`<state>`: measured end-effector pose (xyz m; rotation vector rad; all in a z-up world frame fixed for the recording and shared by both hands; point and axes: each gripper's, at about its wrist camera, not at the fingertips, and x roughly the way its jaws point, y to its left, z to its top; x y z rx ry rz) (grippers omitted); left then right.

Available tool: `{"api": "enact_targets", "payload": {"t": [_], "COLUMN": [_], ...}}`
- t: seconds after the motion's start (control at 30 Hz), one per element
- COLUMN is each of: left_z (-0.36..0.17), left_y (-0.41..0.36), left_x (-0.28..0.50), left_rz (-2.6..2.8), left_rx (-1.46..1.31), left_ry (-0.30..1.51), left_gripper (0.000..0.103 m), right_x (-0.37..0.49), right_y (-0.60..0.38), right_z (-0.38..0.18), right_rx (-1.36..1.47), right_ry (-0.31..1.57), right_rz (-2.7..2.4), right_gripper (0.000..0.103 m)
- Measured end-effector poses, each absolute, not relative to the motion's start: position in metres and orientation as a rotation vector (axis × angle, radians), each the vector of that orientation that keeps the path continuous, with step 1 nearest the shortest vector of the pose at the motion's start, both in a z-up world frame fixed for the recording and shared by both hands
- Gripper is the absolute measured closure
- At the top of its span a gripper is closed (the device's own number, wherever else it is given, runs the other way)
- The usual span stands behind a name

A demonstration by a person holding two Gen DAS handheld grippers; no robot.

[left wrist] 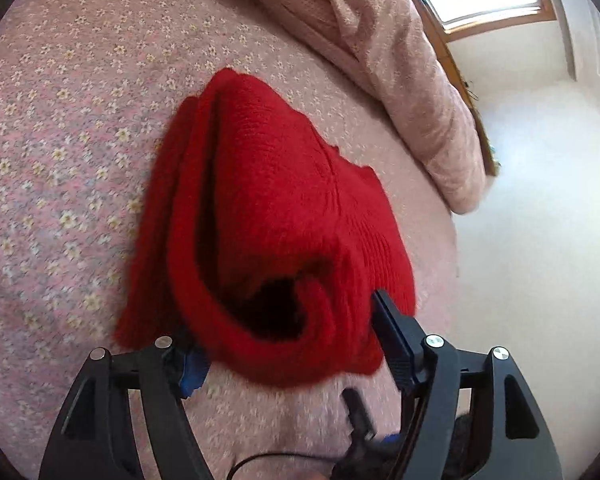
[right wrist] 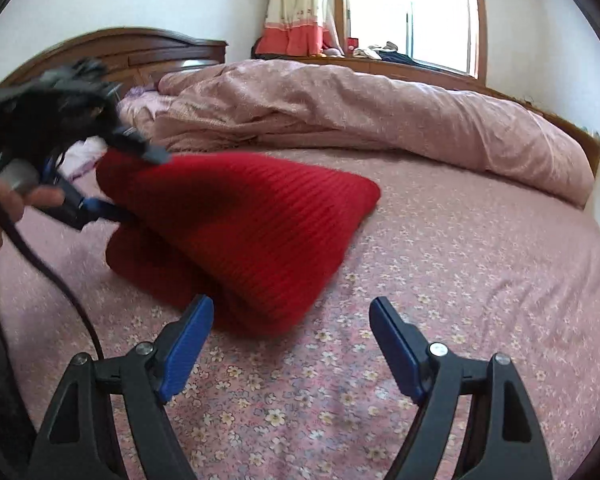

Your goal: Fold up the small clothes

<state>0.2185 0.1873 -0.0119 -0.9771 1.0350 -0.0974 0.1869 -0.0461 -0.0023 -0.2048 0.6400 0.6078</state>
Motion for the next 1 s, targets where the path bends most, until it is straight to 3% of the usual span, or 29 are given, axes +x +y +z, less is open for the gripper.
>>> {"api": "enact_targets", "payload": {"t": [0.07,0.1,0.13,0.27,0.5,0.77,1.0], "left_z": [-0.011,-0.010,-0.005,0.014,0.031,-0.035,-0.028], "left_y": [0.186,0.185,0.184,0.186,0.193,0.208,0.191], "left_x": [0.223,0.225,0.225,0.219,0.211,0.200,0.195], "left_rz": [-0.055,-0.033,-0.028,-0.098,-0.124,-0.011,-0.007], "left_rx": [-0.987,-0.980,-0.969,-0.980,-0.914,-0.906,-0.806], "left_ry": [1.005,0.995,0.978,0.877,0.810,0.987,0.976], "left_gripper": [0.054,0.081,0.086,0.088,0.088,0.087,0.075], "right_x": [0.192,0.196,0.201,0.226,0.234,0.239,0.216], "right_y": [-0.042,-0.037,-0.032,-0.019,0.010,-0.054,-0.078], "right_z": [-0.010,-0.014,-0.018,-0.026,-0.018,-0.029,-0.040], "right_rx": [-0.202,-0.199,-0.202,-0.148,-0.197,-0.056,-0.023], "right_ry": [0.652,0.658,0.667,0.743,0.634,0.758,0.812], "right_rz": [0.589,0.572,0.558,0.531,0.446,0.422,0.373], "right_gripper": [0.019,0.019,0.019,0.019,0.020,0.020,0.019]}}
